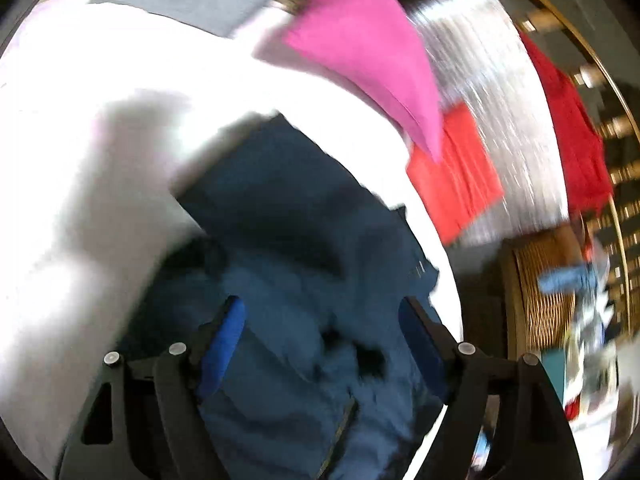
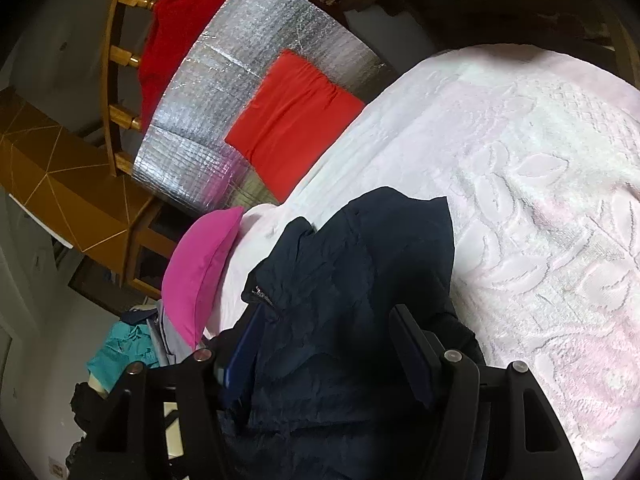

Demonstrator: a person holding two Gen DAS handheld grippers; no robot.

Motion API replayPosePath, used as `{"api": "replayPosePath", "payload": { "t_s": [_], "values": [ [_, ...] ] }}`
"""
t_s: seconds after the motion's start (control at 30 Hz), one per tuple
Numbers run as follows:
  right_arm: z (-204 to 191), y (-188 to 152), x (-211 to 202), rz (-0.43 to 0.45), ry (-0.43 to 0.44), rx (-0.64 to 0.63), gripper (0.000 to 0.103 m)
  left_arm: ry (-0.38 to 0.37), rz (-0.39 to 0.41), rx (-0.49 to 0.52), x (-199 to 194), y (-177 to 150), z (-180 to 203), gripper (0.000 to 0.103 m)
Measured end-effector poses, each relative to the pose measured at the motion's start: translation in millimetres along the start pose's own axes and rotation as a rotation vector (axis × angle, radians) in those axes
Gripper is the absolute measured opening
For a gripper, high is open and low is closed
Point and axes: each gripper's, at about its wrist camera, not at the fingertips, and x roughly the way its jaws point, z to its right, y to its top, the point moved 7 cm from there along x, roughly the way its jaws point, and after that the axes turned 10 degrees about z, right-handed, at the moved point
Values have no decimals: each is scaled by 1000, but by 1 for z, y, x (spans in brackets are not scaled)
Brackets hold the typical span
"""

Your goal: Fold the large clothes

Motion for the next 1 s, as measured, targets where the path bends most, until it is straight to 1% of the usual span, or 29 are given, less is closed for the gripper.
{"api": "replayPosePath", "payload": {
  "t_s": [0.13,0.23,0.3,0.37,0.43,0.47,0.5,0.53,0.57,0.6,0.73,0.83,0.9,1.0],
  "values": [
    [1,0,1,0,-2,-7,69,16,1,-107,18,10,-15,80],
    [2,0,3,-2,-9,-12,69,29,2,-142,30,10,-31,80],
    [3,1,4,-3,-15,-13,69,18,31,-170,31,11,-38,78],
    [4,2,6,-6,-14,-13,69,4,79,-183,27,21,-44,77],
    [4,2,6,-7,-17,-18,69,9,104,-174,27,26,-44,65],
    [3,2,7,-8,-16,-21,69,18,108,-164,26,27,-44,50],
    [2,2,7,-9,-15,-23,69,22,110,-150,26,30,-43,40],
    [2,1,7,-9,-15,-25,69,21,111,-129,30,34,-44,35],
    [1,1,7,-9,-14,-27,69,22,114,-108,29,33,-41,27],
    [0,0,7,-10,-12,-29,69,22,119,-83,29,35,-35,22],
    [-2,-1,6,-10,-8,-35,69,-8,166,60,16,38,8,19],
    [-1,-1,6,-15,-4,-33,69,-33,168,190,8,28,54,18],
    [-1,-2,6,-26,0,-30,69,-47,159,274,3,16,82,17],
    [-1,-4,7,-41,-2,-31,69,-68,131,432,-1,-20,128,16]
  ]
}}
